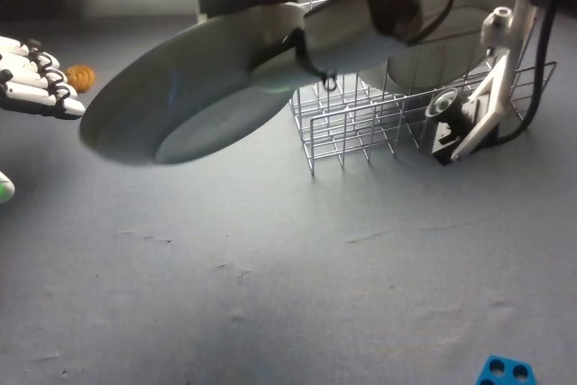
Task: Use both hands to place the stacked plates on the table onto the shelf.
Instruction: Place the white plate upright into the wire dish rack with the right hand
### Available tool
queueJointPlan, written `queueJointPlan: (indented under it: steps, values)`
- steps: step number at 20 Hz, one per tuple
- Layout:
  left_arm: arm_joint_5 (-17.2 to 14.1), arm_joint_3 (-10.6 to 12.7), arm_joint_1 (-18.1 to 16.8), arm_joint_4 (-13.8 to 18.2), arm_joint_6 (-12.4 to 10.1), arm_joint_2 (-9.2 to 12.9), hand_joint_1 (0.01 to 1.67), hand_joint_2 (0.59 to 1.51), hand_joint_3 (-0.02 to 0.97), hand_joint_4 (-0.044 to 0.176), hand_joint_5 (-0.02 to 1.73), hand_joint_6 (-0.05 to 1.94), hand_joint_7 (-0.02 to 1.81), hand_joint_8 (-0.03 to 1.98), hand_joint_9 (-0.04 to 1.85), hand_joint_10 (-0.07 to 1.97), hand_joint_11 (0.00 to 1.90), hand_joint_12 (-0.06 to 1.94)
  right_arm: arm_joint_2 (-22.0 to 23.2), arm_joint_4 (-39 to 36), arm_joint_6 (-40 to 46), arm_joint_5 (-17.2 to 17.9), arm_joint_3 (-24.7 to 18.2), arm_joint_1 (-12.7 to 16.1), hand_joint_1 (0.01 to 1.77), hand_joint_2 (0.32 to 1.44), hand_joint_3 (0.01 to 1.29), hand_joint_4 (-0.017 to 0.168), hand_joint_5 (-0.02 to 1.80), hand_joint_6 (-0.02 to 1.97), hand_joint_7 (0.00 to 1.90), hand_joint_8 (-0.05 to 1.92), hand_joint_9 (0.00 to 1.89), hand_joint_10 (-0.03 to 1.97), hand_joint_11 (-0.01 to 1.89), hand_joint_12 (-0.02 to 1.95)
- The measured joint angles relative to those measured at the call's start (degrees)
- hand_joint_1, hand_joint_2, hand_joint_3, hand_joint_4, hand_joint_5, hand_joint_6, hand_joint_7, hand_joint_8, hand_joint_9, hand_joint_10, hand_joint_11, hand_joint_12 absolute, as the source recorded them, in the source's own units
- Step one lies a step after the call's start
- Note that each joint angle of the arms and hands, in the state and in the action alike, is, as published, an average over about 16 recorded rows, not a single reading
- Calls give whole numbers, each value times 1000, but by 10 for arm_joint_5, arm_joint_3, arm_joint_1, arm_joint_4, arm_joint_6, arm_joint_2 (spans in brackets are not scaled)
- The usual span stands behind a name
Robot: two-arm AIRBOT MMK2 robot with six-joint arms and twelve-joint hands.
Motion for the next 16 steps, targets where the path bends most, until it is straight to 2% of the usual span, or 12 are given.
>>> queueJointPlan:
  steps: [8,16]
  values:
    - [-6,-2,-12,9,-7,0,15,1061,19,0,75,11,100,7,74,9,22,107,12,71,1,4,25,0,1370,1013,12,-7,950,908,1011,891,1015,1057,731,1193]
    - [-11,-3,-25,25,-9,0,15,1061,19,0,74,11,97,7,76,8,22,110,22,94,1,1,37,-5,1371,1014,12,-7,939,909,1003,905,1017,1064,729,1199]
